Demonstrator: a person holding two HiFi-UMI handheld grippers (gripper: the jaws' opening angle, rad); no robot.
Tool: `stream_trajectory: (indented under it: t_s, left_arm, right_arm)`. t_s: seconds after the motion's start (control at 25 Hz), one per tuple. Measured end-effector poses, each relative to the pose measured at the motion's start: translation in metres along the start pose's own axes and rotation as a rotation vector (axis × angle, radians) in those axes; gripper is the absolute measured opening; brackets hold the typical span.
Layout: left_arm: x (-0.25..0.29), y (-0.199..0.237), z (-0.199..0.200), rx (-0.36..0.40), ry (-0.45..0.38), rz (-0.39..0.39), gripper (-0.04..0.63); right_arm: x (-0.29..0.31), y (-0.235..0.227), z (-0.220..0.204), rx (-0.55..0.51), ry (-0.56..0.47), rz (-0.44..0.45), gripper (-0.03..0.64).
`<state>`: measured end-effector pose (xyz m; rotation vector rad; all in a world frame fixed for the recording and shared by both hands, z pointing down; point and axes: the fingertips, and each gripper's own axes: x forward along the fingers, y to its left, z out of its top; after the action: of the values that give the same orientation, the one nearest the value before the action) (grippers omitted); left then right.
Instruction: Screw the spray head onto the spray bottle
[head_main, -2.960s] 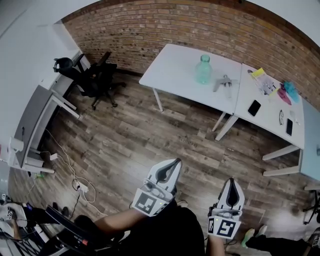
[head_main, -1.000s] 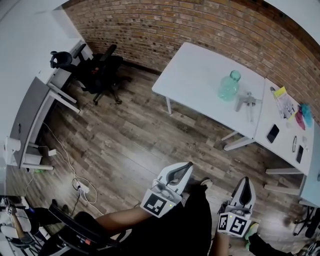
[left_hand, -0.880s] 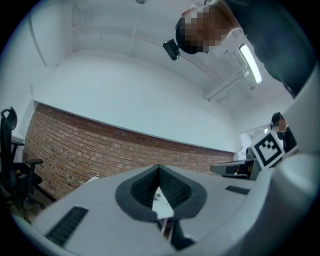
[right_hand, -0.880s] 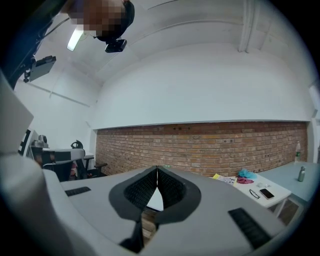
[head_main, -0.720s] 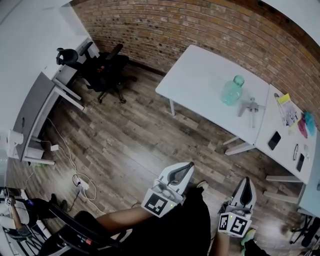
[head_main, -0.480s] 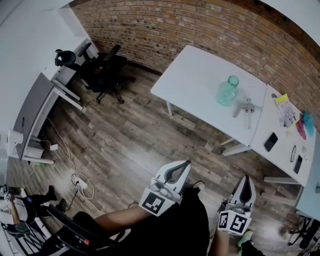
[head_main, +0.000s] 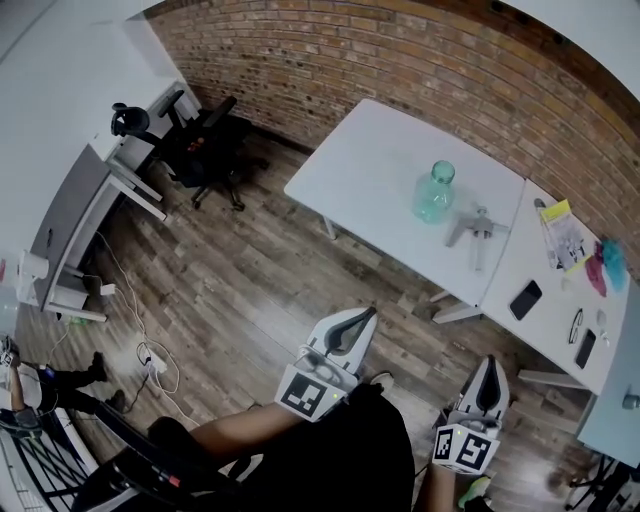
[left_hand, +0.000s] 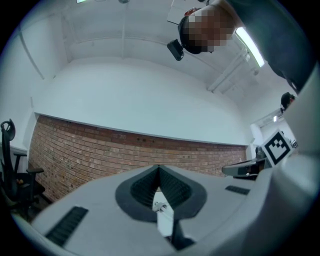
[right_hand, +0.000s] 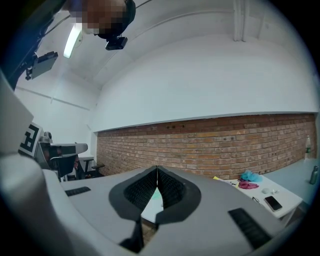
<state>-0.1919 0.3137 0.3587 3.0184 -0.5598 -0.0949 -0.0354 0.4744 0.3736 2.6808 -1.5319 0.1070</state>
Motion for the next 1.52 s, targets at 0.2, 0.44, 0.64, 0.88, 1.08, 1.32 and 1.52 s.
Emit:
stream_trajectory:
  t_s: [0.2, 0.44, 0.64, 0.88, 1.08, 1.32, 1.52]
  left_arm:
    - [0.030, -0.014, 0.004, 0.037, -0.006, 0.031, 0.002]
    - [0.045, -0.036, 0.002, 0.043, -0.005, 0.062, 0.002]
    - [0.057, -0.049, -0.010, 0.023, 0.006, 0.074, 0.002]
    - [0.073, -0.072, -0.001, 0.086, 0.001, 0.020, 0.002]
    - [0.083, -0.079, -0.007, 0.071, 0.009, -0.009, 0.002]
    - [0.105, -0.090, -0.014, 0.117, 0.029, -0.097, 0.002]
    - [0.136, -0.079, -0.007, 0.065, 0.000, -0.132, 0.002]
  right_arm:
    - [0.016, -0.044, -0.003, 0.012, -0.009, 0.007, 0.008]
    - [0.030, -0.071, 0.000, 0.018, -0.026, 0.050, 0.009]
    - [0.034, -0.089, 0.001, 0.013, -0.035, 0.065, 0.008]
    - [0.028, -0.104, -0.008, 0.031, -0.012, 0.054, 0.008]
    - [0.025, -0.110, -0.015, 0.044, -0.002, 0.032, 0.008]
    - [0.024, -0.122, -0.018, 0.038, 0.007, -0.026, 0.008]
    - [0.039, -0.113, -0.011, 0.022, 0.009, -0.036, 0.008]
